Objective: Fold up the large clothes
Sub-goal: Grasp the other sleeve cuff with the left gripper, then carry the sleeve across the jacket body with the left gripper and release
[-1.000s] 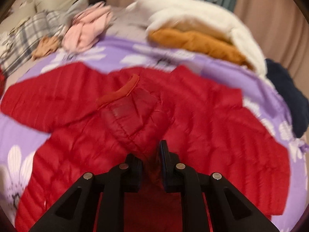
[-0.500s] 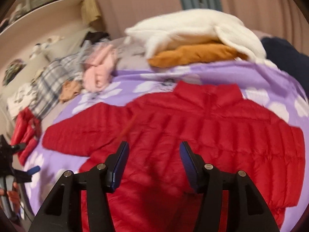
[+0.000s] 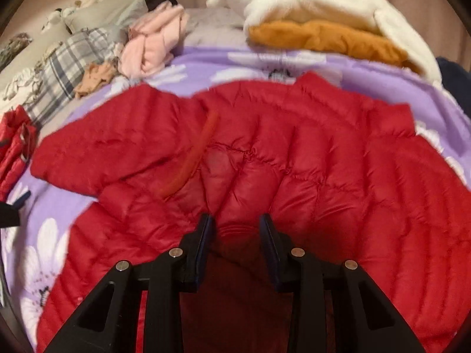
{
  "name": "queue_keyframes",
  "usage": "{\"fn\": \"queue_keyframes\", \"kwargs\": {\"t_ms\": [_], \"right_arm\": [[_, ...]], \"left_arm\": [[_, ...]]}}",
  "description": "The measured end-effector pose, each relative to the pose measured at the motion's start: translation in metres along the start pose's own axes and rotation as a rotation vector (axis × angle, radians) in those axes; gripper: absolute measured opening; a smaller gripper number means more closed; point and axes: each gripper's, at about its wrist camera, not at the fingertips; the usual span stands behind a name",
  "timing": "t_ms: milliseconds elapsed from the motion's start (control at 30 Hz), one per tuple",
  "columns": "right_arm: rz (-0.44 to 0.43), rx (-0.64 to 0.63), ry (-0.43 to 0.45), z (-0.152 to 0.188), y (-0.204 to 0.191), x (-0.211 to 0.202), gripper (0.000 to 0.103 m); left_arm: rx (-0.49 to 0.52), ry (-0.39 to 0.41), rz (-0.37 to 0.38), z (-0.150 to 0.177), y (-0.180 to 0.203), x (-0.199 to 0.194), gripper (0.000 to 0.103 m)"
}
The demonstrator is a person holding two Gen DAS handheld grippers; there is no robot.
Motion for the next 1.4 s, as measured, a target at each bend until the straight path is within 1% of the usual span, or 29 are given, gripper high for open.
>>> {"fn": "queue_keyframes", "kwargs": {"t_ms": [100, 200, 233, 333, 467, 500, 567, 600, 633, 667, 700, 733, 800, 833, 867, 900, 933, 967, 1000, 1033, 1100, 1167, 1200, 1267, 1367, 1400], "right_arm": [[-0.014, -0.033, 0.082, 0.011, -0.001, -0.032, 0.036], [-0.044, -0.032, 0.132, 0.028, 0.006, -0.058, 0.036], [-0.056, -0.022, 0.142, 0.032, 0.010, -0.064, 0.036], [-0.090, 0.018, 0.164, 0.051, 0.030, -0.077, 0.036], [-0.109, 0.091, 0.187, 0.069, 0.051, -0.091, 0.036], [-0.105, 0.107, 0.193, 0.074, 0.054, -0.095, 0.036], [-0.096, 0.139, 0.202, 0.087, 0.063, -0.105, 0.036], [-0.087, 0.156, 0.204, 0.093, 0.067, -0.108, 0.036], [-0.083, 0.175, 0.207, 0.097, 0.072, -0.111, 0.036], [-0.084, 0.190, 0.209, 0.102, 0.074, -0.113, 0.036], [-0.085, 0.219, 0.206, 0.108, 0.080, -0.115, 0.037], [-0.085, 0.240, 0.202, 0.112, 0.085, -0.115, 0.036], [-0.082, 0.276, 0.198, 0.120, 0.093, -0.117, 0.037], [-0.080, 0.290, 0.194, 0.124, 0.096, -0.118, 0.037], [-0.077, 0.309, 0.190, 0.128, 0.100, -0.118, 0.037], [-0.075, 0.325, 0.189, 0.132, 0.103, -0.119, 0.037], [-0.074, 0.337, 0.191, 0.136, 0.105, -0.121, 0.037], [-0.075, 0.351, 0.196, 0.139, 0.108, -0.122, 0.037], [-0.077, 0.371, 0.199, 0.142, 0.111, -0.122, 0.037], [-0.088, 0.384, 0.201, 0.144, 0.114, -0.123, 0.037], [-0.102, 0.407, 0.209, 0.148, 0.118, -0.124, 0.037], [-0.110, 0.418, 0.217, 0.151, 0.119, -0.125, 0.037], [-0.117, 0.419, 0.223, 0.153, 0.119, -0.126, 0.037], [-0.127, 0.417, 0.232, 0.157, 0.119, -0.129, 0.037], [-0.136, 0.419, 0.251, 0.164, 0.122, -0.135, 0.037], [-0.142, 0.424, 0.258, 0.167, 0.124, -0.137, 0.037]], "left_arm": [[-0.056, 0.043, 0.042, -0.013, -0.015, -0.002, 0.103], [-0.093, 0.072, 0.095, -0.023, -0.022, 0.002, 0.102], [-0.093, 0.078, 0.101, -0.025, -0.020, 0.003, 0.103], [-0.092, 0.084, 0.100, -0.031, -0.014, 0.010, 0.103], [-0.101, 0.112, 0.059, -0.037, -0.011, 0.016, 0.100], [-0.104, 0.125, 0.031, -0.037, -0.011, 0.016, 0.096], [-0.127, 0.132, -0.036, -0.040, -0.014, 0.019, 0.083], [-0.142, 0.131, -0.083, -0.041, -0.016, 0.022, 0.067], [-0.151, 0.131, -0.099, -0.042, -0.018, 0.024, 0.049], [-0.163, 0.125, -0.109, -0.044, -0.021, 0.025, 0.042], [-0.181, 0.120, -0.123, -0.045, -0.028, 0.027, 0.025], [-0.192, 0.122, -0.134, -0.046, -0.032, 0.028, 0.016], [-0.195, 0.129, -0.140, -0.045, -0.035, 0.026, 0.014], [-0.181, 0.132, -0.160, -0.044, -0.032, 0.025, 0.014], [-0.156, 0.136, -0.195, -0.042, -0.026, 0.026, 0.013], [-0.112, 0.139, -0.254, -0.039, -0.015, 0.027, 0.013], [-0.093, 0.159, -0.296, -0.036, -0.006, 0.029, 0.009], [-0.057, 0.154, -0.325, -0.032, 0.003, 0.030, 0.009], [0.005, 0.150, -0.358, -0.027, 0.021, 0.034, 0.009], [0.043, 0.149, -0.369, -0.022, 0.031, 0.036, 0.009], [0.171, 0.150, -0.412, -0.007, 0.068, 0.040, 0.009], [0.274, 0.149, -0.435, 0.009, 0.097, 0.044, 0.009], [0.348, 0.149, -0.444, 0.023, 0.116, 0.047, 0.009], [0.462, 0.151, -0.461, 0.044, 0.147, 0.053, 0.009], [0.633, 0.129, -0.450, 0.088, 0.194, 0.068, 0.009], [0.700, 0.114, -0.441, 0.108, 0.210, 0.076, 0.009]]}}
Point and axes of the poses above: each gripper's, at about its wrist camera, not at the fingertips, and x roughly the way its jaws point, y to its right, z to its underside, and after that the axes turned 12 degrees about -y, right-handed
